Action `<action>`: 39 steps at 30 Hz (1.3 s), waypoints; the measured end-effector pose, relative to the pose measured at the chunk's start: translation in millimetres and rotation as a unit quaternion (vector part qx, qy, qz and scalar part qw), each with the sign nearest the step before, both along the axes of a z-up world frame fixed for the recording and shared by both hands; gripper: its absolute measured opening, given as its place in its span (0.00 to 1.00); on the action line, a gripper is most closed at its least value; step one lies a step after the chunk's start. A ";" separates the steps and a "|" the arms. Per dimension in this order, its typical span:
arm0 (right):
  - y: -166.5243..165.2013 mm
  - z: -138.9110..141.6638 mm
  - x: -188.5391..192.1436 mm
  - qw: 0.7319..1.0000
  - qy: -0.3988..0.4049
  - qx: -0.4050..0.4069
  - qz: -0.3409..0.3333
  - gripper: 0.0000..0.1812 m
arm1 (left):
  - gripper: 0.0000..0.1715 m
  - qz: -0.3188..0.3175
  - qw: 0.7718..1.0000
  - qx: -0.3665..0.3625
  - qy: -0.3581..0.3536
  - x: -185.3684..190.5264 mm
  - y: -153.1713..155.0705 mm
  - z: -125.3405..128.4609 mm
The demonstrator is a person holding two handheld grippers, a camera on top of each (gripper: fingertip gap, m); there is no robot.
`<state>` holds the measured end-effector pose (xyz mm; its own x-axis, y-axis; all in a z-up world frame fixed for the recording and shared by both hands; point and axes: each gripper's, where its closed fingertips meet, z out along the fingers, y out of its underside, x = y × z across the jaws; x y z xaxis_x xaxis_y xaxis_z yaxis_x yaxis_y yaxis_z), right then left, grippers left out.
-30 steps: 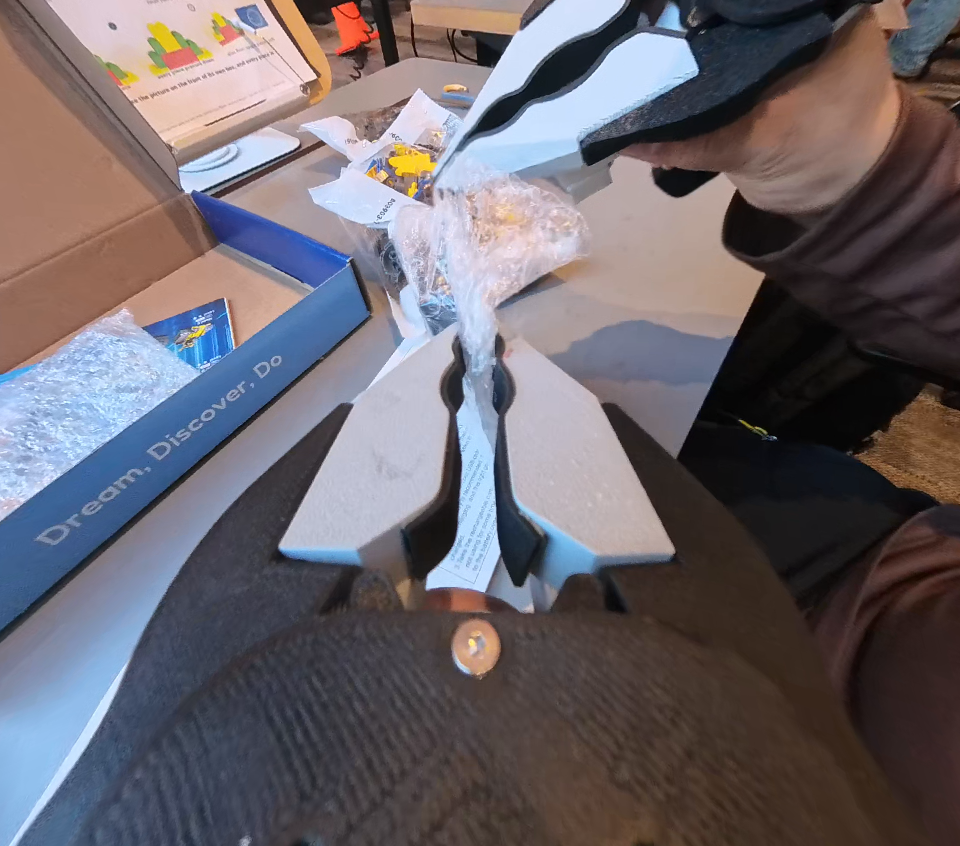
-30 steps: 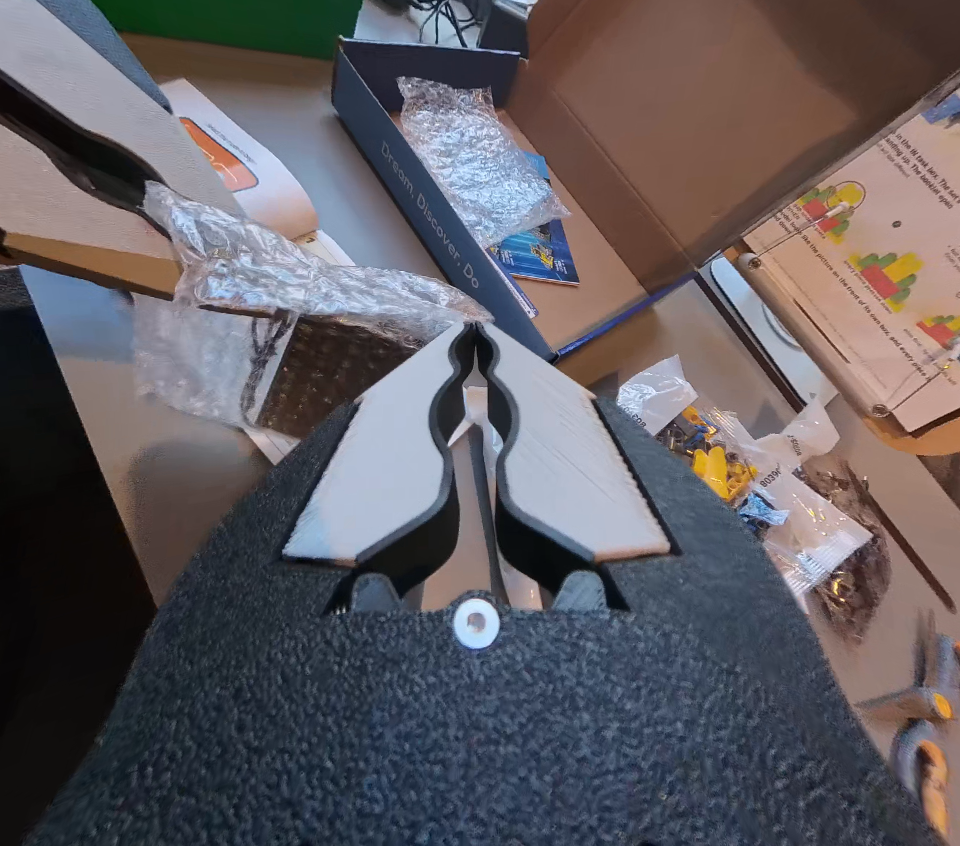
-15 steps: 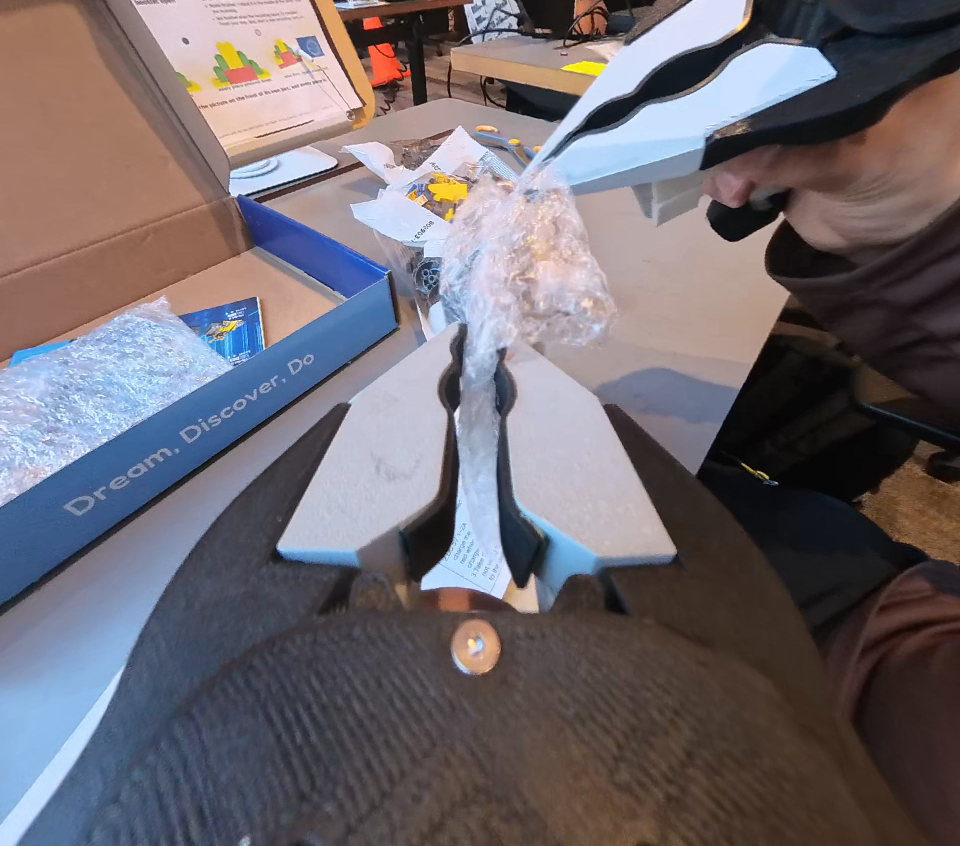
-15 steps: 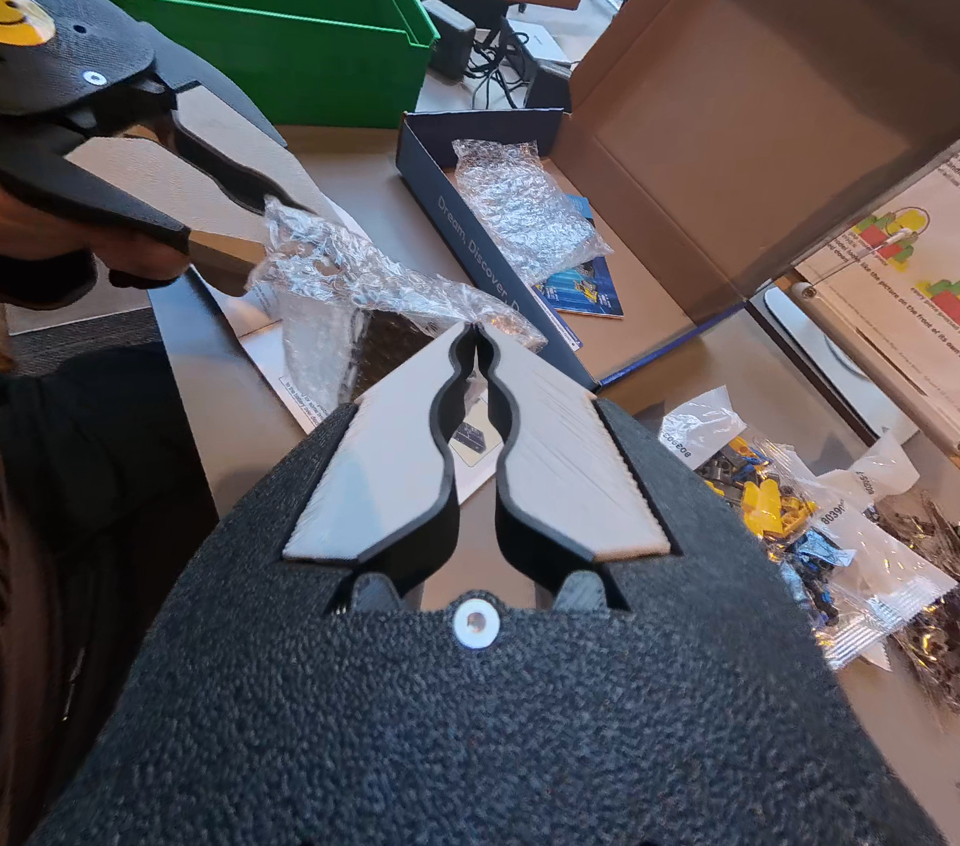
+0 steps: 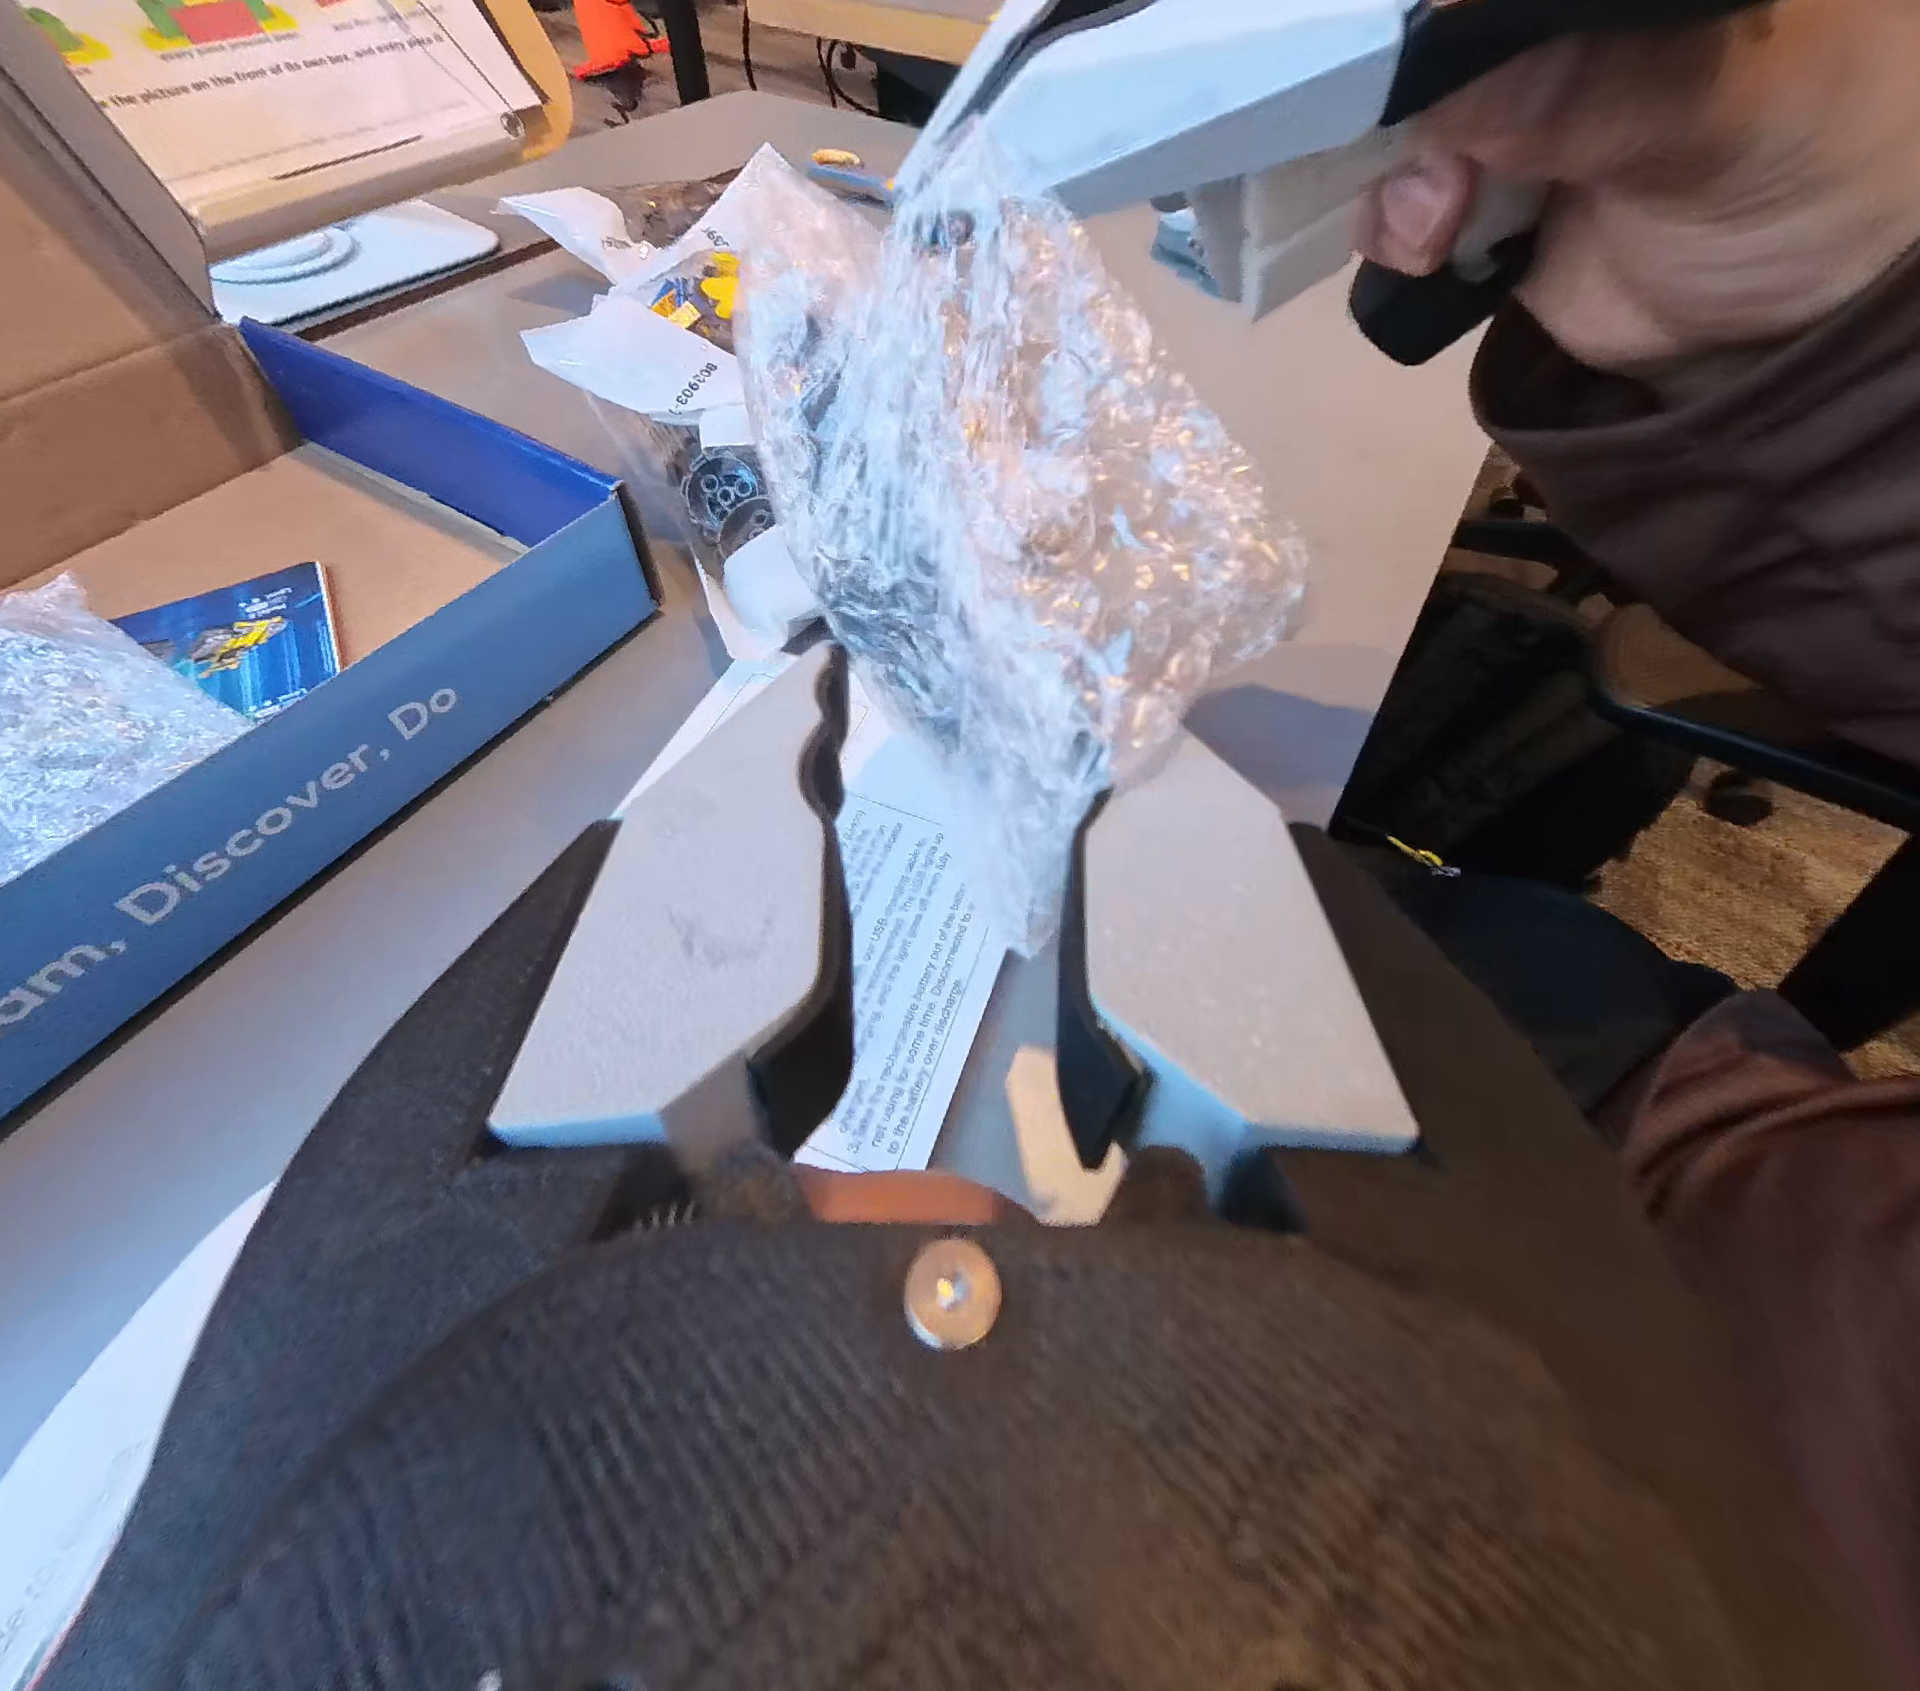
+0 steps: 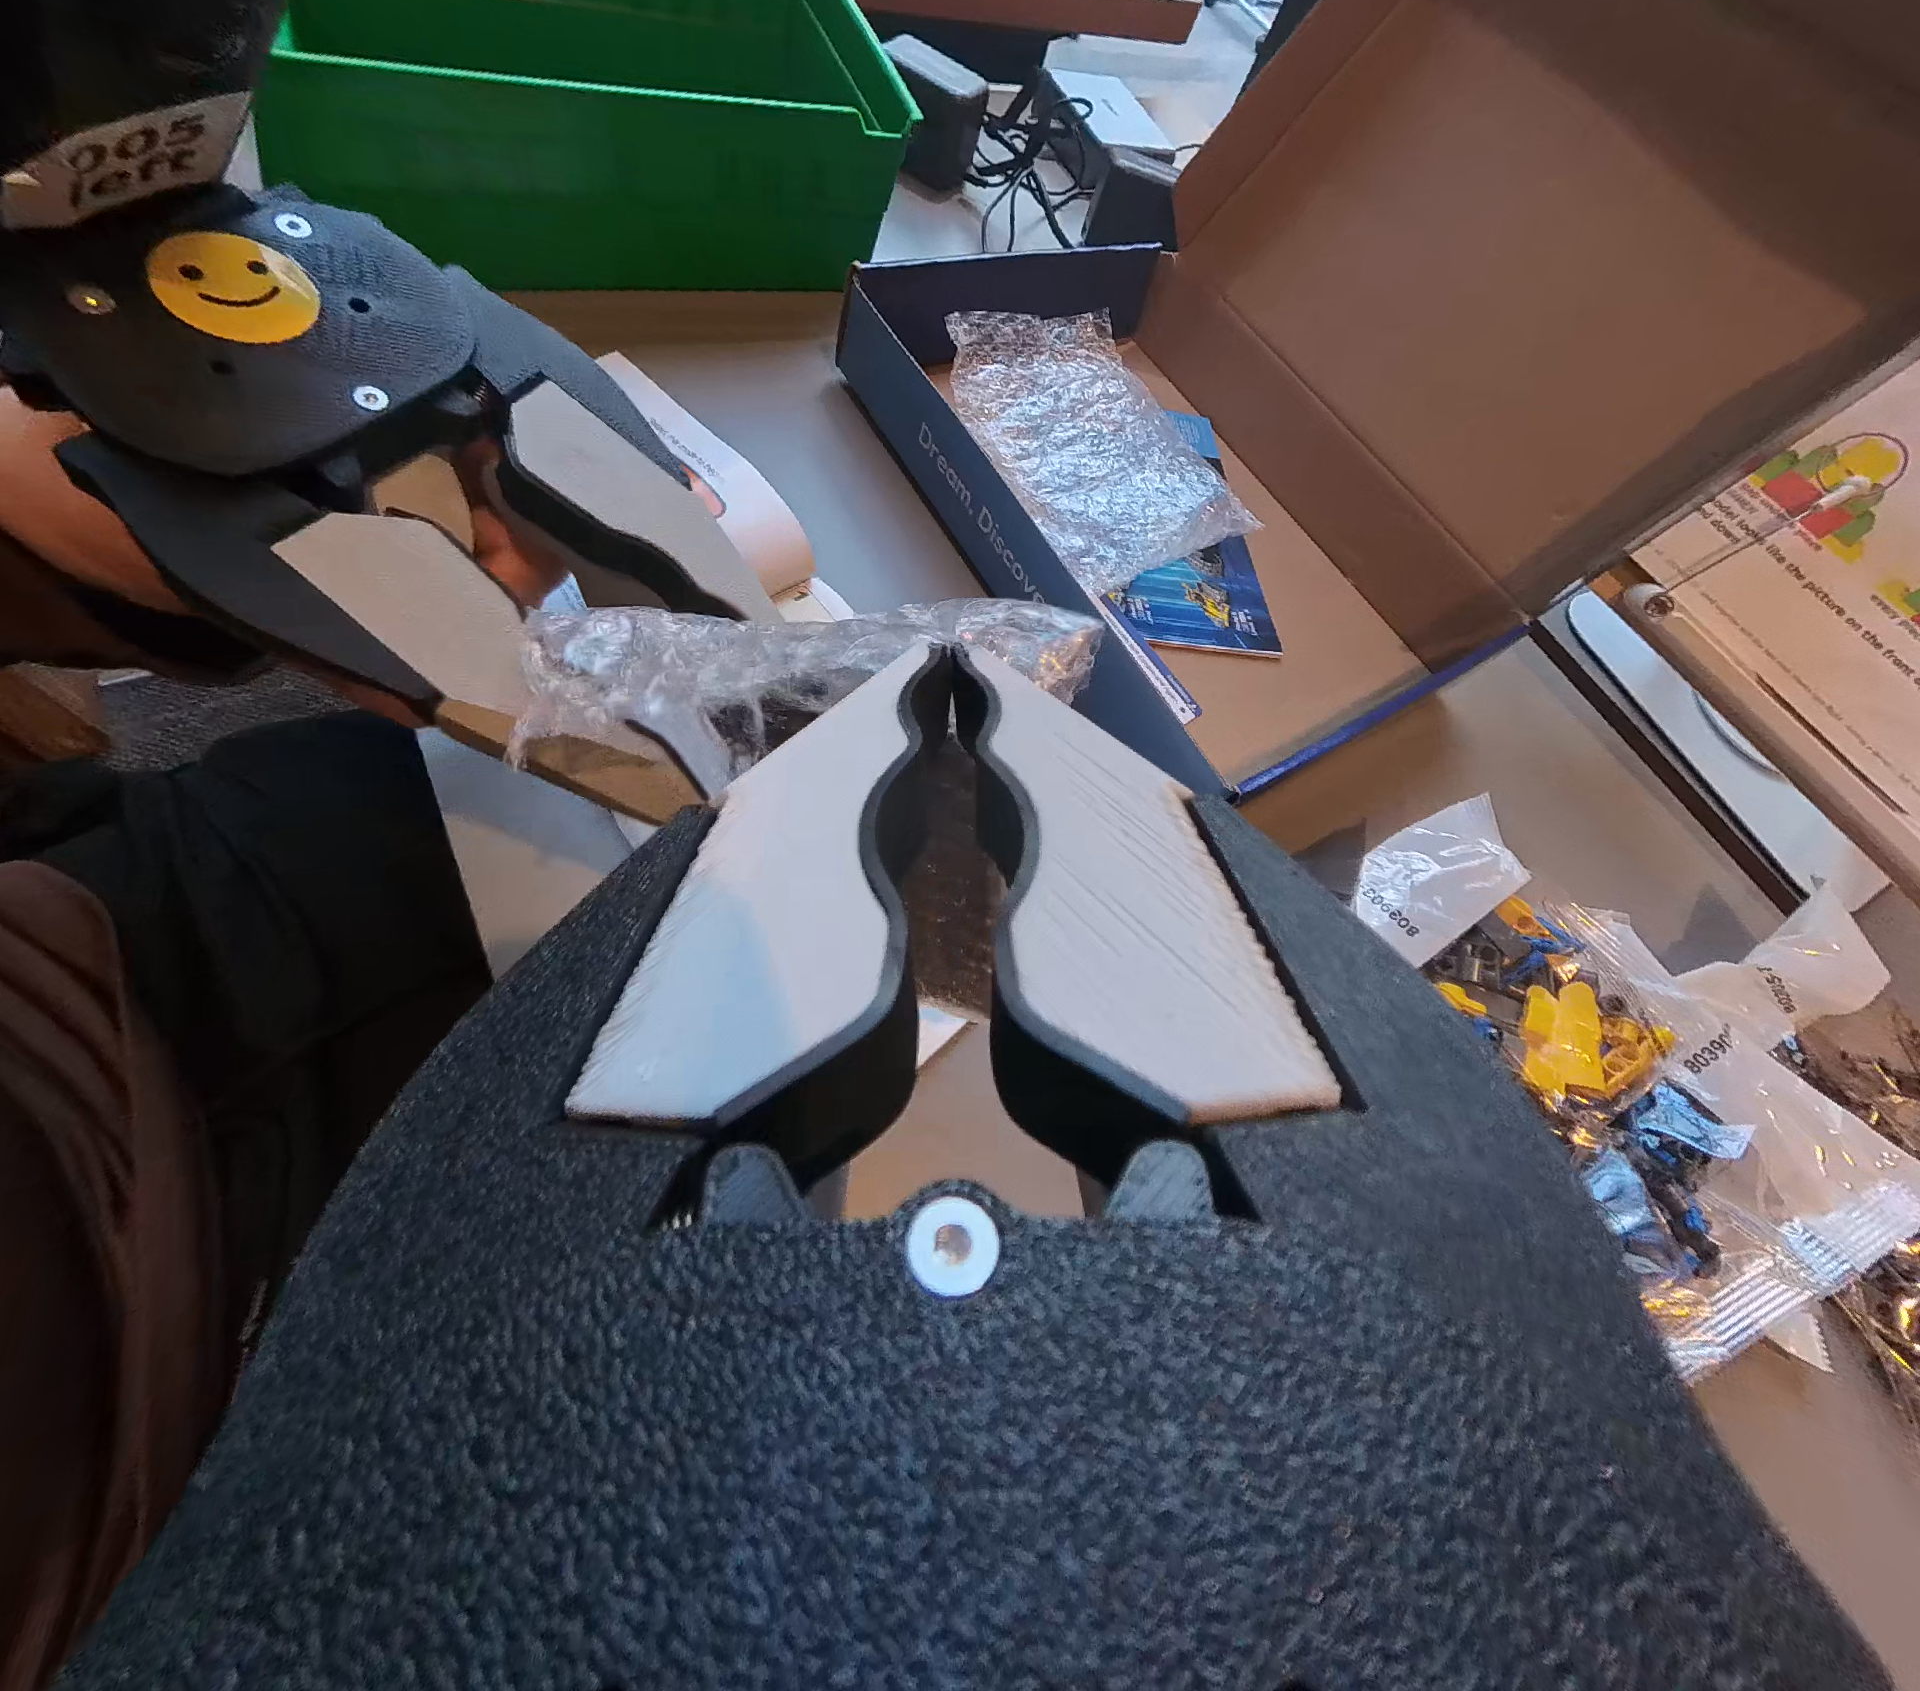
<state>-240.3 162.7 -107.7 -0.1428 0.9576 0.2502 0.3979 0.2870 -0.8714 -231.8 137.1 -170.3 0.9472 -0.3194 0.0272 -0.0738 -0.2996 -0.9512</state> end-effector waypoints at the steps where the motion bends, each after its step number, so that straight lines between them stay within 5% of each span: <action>1: -0.9 0.7 0.3 1.000 0.001 0.000 0.001 0.00 | 0.20 0.001 1.000 0.004 0.000 -0.3 0.5 0.8; 9: 3.2 10.3 7.3 1.000 0.014 0.011 0.003 0.00 | 0.05 0.002 0.999 0.031 0.025 -8.1 -4.7 16.6; 21: 26.8 -3.5 8.8 0.991 -0.029 0.125 -0.038 0.00 | 0.02 -0.032 0.997 0.022 0.071 -7.4 -14.3 20.3; 25: 24.5 -9.0 7.6 0.993 -0.040 0.103 -0.031 0.00 | 0.03 -0.022 0.994 0.002 0.108 -8.6 -13.9 12.5; 29: 15.1 -15.2 6.2 0.999 -0.048 0.025 0.001 0.00 | 0.07 -0.011 0.993 -0.013 0.113 -16.7 -12.3 0.6; 33: 15.6 -19.6 6.1 0.998 -0.064 0.003 -0.014 0.00 | 0.27 -0.005 0.990 -0.015 0.140 -13.0 -12.3 3.3; 39: 11.7 -22.7 6.5 0.996 -0.075 -0.022 -0.029 0.00 | 0.28 0.004 0.984 0.023 0.175 1.9 -11.3 18.5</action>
